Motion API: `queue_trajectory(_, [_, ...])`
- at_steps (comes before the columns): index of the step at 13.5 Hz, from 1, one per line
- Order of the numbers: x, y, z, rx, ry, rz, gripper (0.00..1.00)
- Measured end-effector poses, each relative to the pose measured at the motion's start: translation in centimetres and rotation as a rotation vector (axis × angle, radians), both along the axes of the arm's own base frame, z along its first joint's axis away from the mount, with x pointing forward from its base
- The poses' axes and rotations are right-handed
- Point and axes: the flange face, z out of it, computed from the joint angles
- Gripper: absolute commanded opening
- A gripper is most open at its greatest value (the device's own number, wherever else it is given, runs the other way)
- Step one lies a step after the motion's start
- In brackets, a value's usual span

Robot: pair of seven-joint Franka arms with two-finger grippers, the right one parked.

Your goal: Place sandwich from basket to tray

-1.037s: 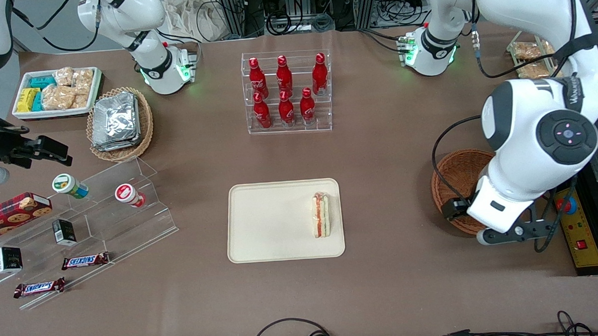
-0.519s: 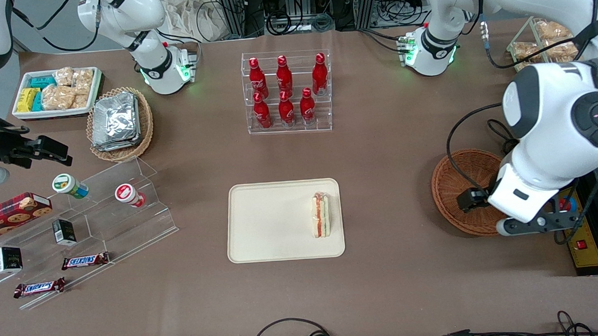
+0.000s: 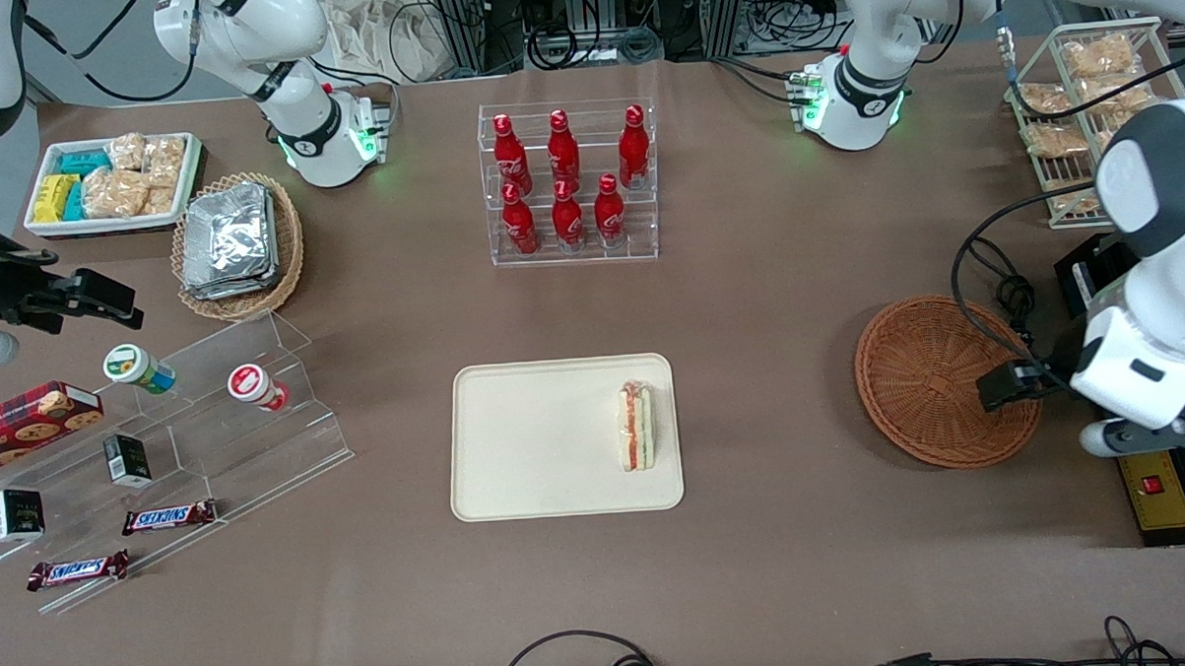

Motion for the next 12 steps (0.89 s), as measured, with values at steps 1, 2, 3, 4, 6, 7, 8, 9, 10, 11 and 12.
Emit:
queue_trajectory(1, [-0.3,0.3,0.7,-0.017,-0.003,-0.007,1.00])
queue_trajectory(2, [-0.7,0.4,1.5,-0.035,-0.006,-0.014,1.00])
queue_trajectory(3, [-1.3,0.6,2.4,-0.046,-0.007,-0.019,1.00])
queue_trajectory(4, [-1.9,1.0,3.4,-0.045,-0.007,-0.023,1.00])
queue_trajectory(6, [-3.5,1.7,4.9,-0.027,-0.001,-0.034,1.00])
queue_trajectory(7, [-4.2,2.0,5.4,-0.026,0.003,-0.037,1.00])
queue_trajectory(8, [-5.0,2.2,5.9,-0.032,0.010,-0.040,1.00])
queue_trajectory(9, [-5.7,2.2,6.3,-0.039,0.014,-0.046,1.00])
queue_trajectory(10, [-6.3,2.1,6.6,-0.041,0.016,-0.053,1.00])
queue_trajectory(11, [-6.9,1.9,6.8,-0.038,0.017,-0.061,1.00])
queue_trajectory(12, [-7.5,1.7,7.0,-0.035,0.018,-0.069,1.00])
